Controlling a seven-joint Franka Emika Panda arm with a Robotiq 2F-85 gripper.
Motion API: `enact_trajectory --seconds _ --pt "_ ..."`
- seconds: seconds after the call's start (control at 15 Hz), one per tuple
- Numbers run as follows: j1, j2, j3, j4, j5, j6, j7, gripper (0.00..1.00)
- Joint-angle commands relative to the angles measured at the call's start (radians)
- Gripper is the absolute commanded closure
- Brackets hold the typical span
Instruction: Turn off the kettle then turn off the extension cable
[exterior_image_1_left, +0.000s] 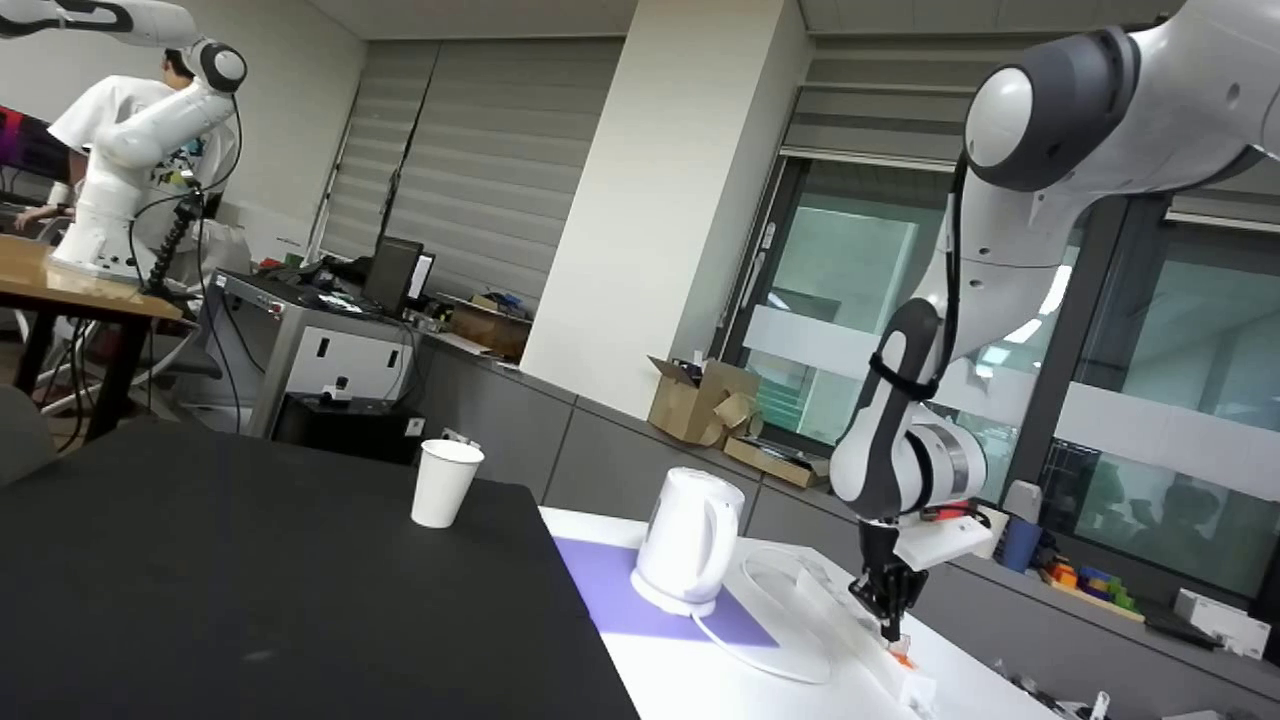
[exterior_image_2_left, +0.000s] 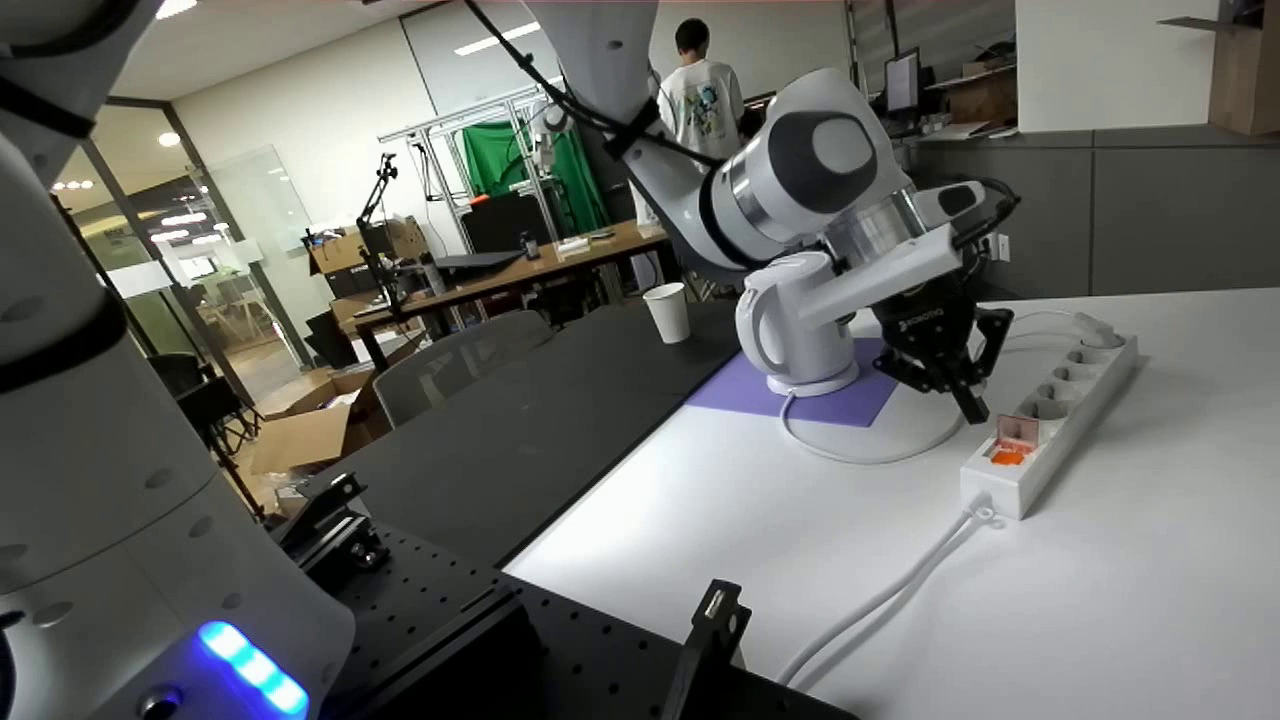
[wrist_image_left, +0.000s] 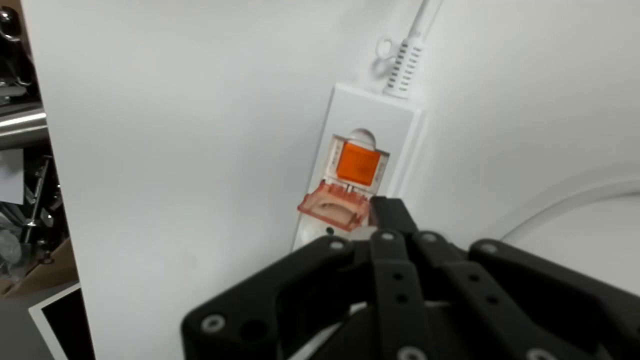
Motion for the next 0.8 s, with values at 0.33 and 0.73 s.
enact_trajectory --seconds 0.33,0.73 --pt "-0.039 -0.102 0.025 0.109 -0.143 -0.276 0.068 0.54" --pt "-0.21 -0.092 0.173 0.303 -0.057 -0.522 -0.031 0.12"
